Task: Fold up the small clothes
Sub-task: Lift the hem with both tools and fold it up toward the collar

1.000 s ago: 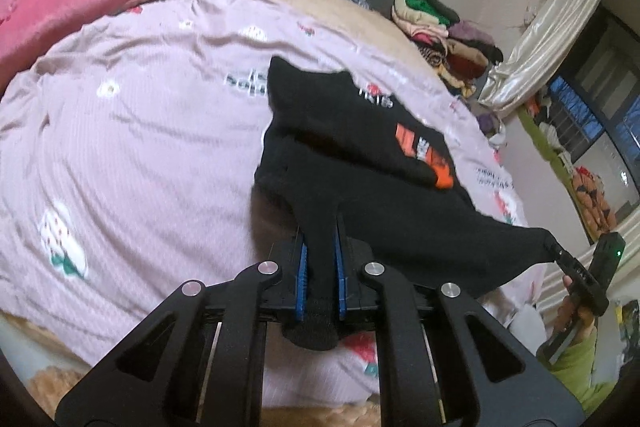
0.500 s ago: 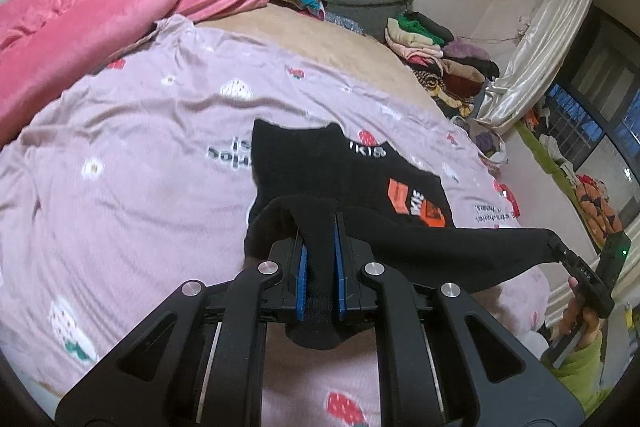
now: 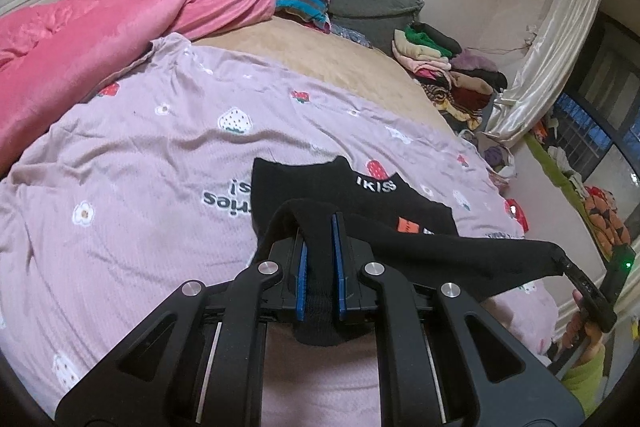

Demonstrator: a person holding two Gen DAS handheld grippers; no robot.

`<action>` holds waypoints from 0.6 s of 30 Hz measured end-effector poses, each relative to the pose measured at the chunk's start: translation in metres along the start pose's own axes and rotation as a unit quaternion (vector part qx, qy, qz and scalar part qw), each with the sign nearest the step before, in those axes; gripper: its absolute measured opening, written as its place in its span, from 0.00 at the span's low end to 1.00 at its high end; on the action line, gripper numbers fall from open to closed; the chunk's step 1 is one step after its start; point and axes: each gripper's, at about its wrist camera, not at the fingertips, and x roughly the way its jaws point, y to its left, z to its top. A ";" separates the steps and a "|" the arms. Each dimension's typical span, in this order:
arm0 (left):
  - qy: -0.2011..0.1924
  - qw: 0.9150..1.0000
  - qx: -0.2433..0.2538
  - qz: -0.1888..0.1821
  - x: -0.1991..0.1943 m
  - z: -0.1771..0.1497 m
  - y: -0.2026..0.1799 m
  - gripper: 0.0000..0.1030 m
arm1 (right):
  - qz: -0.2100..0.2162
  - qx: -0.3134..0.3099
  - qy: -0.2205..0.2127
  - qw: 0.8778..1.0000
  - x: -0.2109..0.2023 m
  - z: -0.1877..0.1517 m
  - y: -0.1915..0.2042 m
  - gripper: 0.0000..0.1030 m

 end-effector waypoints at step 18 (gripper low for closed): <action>0.021 0.999 0.000 0.040 0.065 0.016 0.018 0.03 | -0.052 -0.027 0.027 0.998 0.075 0.014 0.002 0.07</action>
